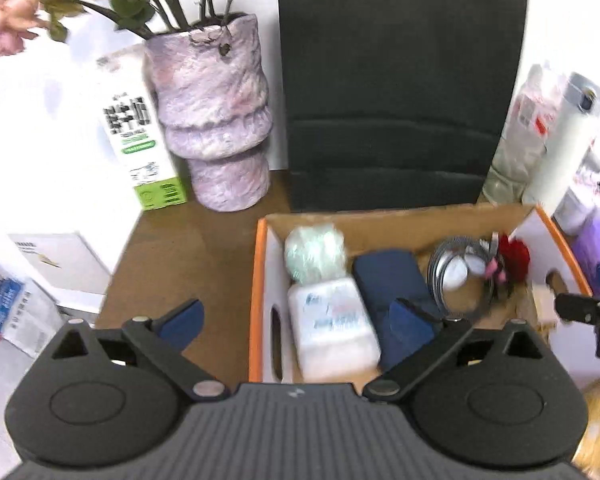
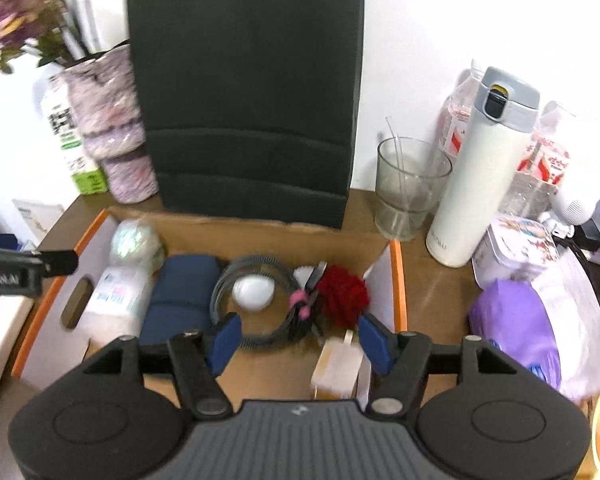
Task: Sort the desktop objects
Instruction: 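Withdraw both tools from the box back over the desk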
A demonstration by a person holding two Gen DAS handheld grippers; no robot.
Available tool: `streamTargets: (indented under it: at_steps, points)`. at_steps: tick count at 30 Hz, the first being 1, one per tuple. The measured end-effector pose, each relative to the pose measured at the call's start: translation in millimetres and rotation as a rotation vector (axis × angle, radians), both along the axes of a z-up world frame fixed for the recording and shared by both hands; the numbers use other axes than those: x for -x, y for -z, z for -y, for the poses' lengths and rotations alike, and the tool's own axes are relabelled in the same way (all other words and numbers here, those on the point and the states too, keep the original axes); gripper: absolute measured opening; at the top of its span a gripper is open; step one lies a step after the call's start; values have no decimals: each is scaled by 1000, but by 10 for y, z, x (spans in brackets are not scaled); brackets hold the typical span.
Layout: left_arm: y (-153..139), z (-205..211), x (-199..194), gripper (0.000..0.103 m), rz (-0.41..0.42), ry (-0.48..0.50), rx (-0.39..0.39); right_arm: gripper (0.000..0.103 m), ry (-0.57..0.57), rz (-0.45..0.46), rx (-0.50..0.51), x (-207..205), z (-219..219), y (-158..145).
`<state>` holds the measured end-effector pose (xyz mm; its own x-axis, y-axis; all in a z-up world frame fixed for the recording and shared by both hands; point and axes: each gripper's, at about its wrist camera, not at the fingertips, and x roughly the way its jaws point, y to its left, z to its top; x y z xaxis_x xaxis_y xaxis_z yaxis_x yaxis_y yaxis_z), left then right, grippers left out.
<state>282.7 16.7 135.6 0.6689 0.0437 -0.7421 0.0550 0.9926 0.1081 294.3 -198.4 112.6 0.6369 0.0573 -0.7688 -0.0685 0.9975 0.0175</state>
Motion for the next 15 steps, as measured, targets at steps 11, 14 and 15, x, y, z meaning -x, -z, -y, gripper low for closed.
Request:
streamTargets:
  at_steps: [11,14,15]
  points:
    - [319,160,2095,103,355,56,65,84,-45,210,-120,1668,183,172]
    - [572,154,2535,103,367,98,96,88,-19,246,-139,2188,186,358]
    - [698,149,2682,103,368,97,98,91,-12,256,-122,2359,163,440]
